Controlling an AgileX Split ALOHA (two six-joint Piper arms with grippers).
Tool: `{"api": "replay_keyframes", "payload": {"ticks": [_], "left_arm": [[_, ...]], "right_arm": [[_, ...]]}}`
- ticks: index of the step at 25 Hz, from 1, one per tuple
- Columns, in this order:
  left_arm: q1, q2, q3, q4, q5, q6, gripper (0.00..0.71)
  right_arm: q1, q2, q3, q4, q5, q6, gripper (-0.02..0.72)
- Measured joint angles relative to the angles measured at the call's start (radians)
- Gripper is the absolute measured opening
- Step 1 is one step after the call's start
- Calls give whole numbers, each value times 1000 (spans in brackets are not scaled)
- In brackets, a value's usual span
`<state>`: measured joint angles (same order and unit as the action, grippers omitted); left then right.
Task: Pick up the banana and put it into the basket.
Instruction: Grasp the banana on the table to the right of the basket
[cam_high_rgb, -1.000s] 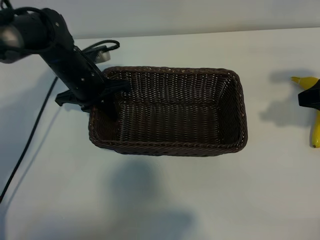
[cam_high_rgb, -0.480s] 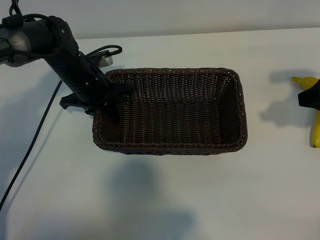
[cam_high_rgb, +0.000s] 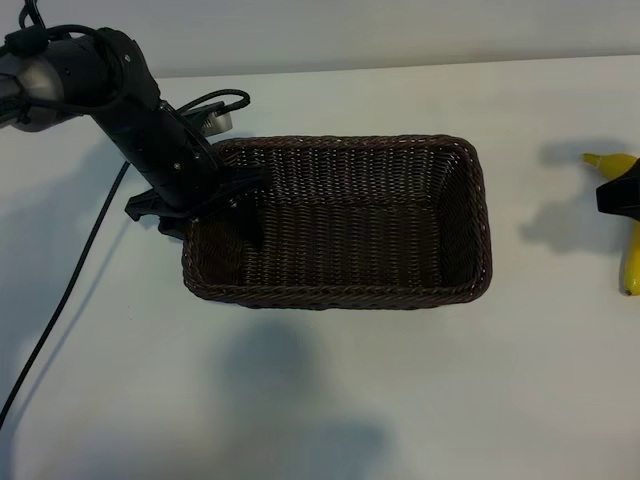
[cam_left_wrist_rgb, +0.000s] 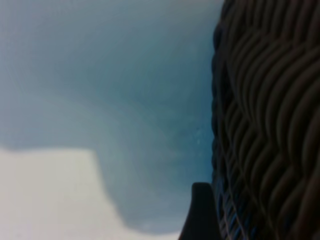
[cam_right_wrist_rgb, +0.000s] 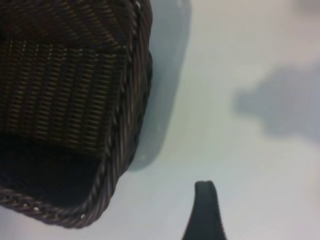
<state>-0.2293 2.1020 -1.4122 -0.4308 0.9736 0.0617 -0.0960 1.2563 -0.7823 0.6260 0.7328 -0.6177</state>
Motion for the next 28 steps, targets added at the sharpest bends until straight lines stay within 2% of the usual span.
{"api": "replay_keyframes", "payload": {"ticks": [7,13,19,25,28], "left_arm": [[1,-64,0,43,34,-17,597],[1,-147,0,133,85,-70,597],[1,-255,0,312,93,-133,597],[2,-290,0,517,141,-155,597],[39,-290,0,581,150,-160,597]], "right_arm": [[0,0,0,0,0,0,563],[0,0,0,0,0,0,563],[0,0,0,0,0,0,563],[0,0,0,0,0,0,563],[0,0,0,0,0,0,563]]}}
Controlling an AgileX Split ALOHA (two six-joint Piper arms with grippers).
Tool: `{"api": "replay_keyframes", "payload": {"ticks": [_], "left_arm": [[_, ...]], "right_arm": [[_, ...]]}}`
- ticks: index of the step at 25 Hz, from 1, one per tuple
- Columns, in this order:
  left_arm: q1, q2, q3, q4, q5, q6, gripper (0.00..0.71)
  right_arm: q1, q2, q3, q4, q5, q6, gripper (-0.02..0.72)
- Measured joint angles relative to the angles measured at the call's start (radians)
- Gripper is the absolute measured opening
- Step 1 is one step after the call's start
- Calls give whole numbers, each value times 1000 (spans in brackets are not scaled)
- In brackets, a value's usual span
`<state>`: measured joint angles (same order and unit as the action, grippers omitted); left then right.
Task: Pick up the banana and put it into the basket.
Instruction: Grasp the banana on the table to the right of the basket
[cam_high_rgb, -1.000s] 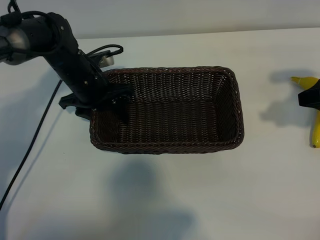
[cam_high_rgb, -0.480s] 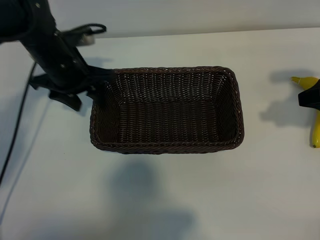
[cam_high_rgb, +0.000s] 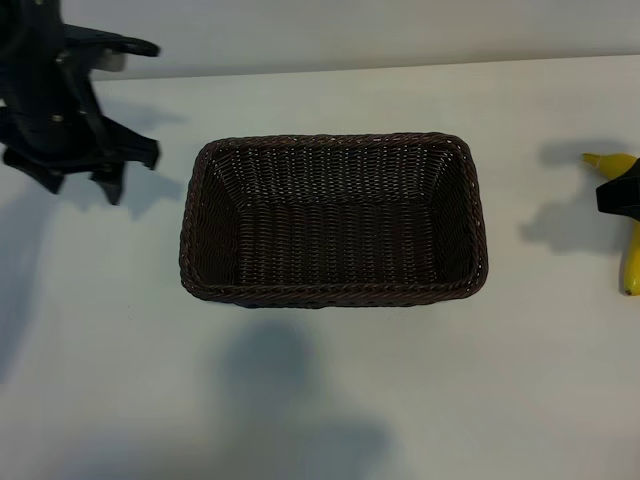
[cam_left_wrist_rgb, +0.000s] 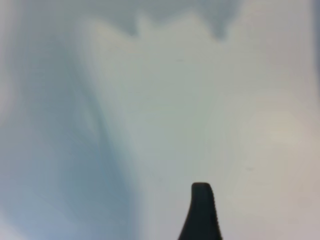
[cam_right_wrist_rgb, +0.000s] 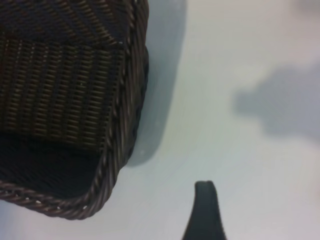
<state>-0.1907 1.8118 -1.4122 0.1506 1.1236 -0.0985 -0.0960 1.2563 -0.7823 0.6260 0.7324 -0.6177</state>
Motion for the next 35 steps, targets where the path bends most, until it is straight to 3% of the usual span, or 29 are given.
{"api": "replay_keyframes", "payload": {"ticks": [4,9,12,18,26,30,35], "left_arm": [[112,0,0,22,-1,-2,597],[292,0,0,-21,13,17,597],[338,-1,0,-101,25,67,597],[315,-64,0,-144,44,98,597],[159,-205,10,-142,51,98,597],[93,-291,93,-142,51,74,597],[88,-428,278,-125,47,39,597]], "right_arm": [[0,0,0,0,0,0,563],[0,0,0,0,0,0,563],[0,0,0,0,-1,0,563],[0,0,0,0,-1,0,563],[0,0,0,0,-1,0,563],[0,0,0,0,0,0,563],[0,0,0,0,2,0,563]]}}
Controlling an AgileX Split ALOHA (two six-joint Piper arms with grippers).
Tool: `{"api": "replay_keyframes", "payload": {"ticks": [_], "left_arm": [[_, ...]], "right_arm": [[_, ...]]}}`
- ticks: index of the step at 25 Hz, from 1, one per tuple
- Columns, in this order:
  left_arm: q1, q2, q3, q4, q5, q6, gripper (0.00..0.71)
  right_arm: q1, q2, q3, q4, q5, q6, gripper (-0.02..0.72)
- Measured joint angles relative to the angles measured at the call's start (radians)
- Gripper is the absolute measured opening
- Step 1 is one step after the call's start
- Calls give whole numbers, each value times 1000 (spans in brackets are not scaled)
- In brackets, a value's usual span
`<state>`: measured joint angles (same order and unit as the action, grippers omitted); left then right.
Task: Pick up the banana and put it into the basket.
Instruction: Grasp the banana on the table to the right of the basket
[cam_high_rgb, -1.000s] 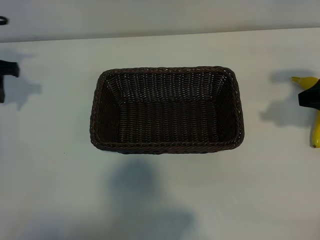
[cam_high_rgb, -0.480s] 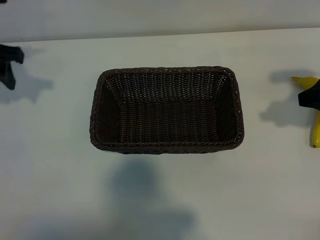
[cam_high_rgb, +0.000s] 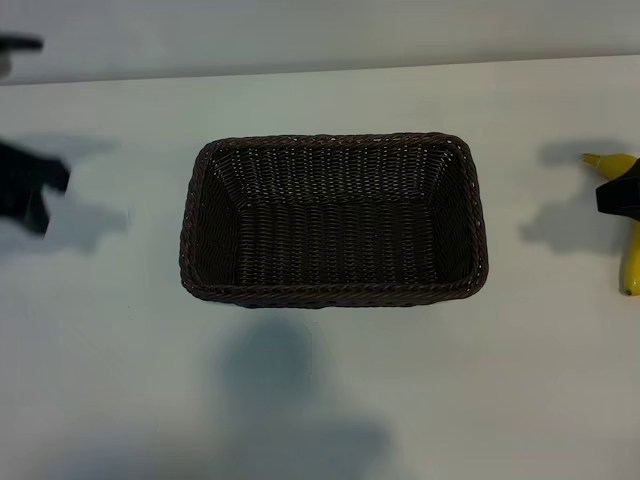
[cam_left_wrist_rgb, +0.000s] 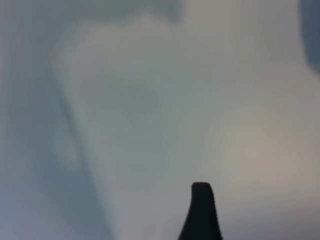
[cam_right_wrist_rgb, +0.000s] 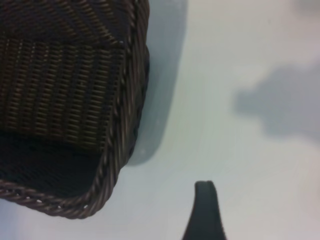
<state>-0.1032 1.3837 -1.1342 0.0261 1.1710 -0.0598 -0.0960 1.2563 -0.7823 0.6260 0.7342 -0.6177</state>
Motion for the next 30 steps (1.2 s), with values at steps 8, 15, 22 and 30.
{"api": "replay_keyframes", "payload": {"ticks": [8,15,22,30], "left_arm": [[0,-375,398,0,-70,0,597],[0,-783,613,2,-132,5,597],[0,-1088,619,1,-112,21,597],[22,-1328,619,0,-111,21,597]], "right_arm": [[0,0,0,0,1,0,563],[0,0,0,0,1,0,563],[0,0,0,0,-3,0,563],[0,0,0,0,-9,0,563]]}}
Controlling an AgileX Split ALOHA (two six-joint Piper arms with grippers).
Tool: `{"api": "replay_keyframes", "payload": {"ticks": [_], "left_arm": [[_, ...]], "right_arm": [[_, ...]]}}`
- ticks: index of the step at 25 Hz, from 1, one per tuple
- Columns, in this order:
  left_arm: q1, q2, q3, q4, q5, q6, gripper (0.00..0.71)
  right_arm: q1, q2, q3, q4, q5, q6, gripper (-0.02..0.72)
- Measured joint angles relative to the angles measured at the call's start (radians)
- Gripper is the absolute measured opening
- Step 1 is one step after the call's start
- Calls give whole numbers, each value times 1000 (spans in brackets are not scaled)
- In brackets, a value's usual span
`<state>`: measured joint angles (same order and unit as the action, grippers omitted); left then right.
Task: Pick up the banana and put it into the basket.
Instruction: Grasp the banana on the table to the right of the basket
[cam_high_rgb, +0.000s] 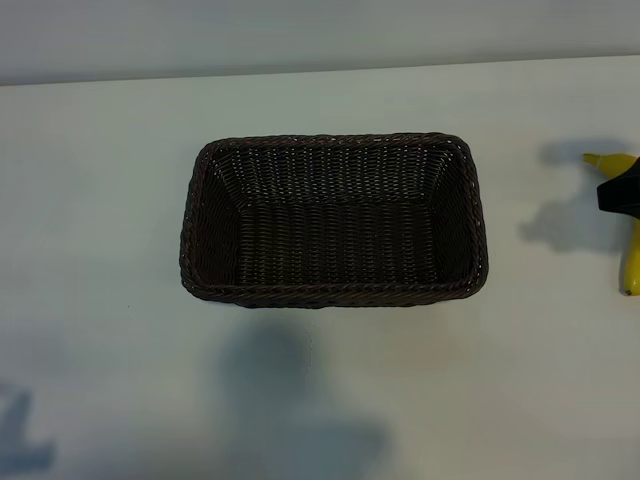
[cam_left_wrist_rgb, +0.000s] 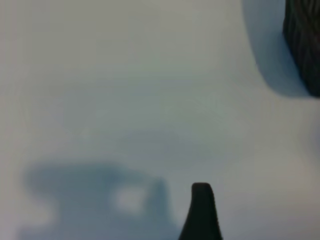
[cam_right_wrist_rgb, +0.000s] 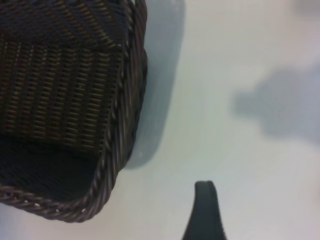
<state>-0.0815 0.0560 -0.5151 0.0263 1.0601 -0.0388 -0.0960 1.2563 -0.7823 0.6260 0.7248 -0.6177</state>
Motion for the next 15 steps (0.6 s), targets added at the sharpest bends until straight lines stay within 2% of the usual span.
{"api": "replay_keyframes", "payload": {"ticks": [5,8,12,15], "left_arm": [[102,-63,0,0,4,1,597],[152,-63,0,0,4,1,597],[161,-63,0,-1,4,-1,597],[161,-63,0,-1,4,-2,597]], "right_arm": [[0,0,0,-7,-5,22,563],[0,2,0,-38,-28,53,563],[0,43,-12,-118,-87,111,563],[0,122,-60,-214,-94,209,563]]}}
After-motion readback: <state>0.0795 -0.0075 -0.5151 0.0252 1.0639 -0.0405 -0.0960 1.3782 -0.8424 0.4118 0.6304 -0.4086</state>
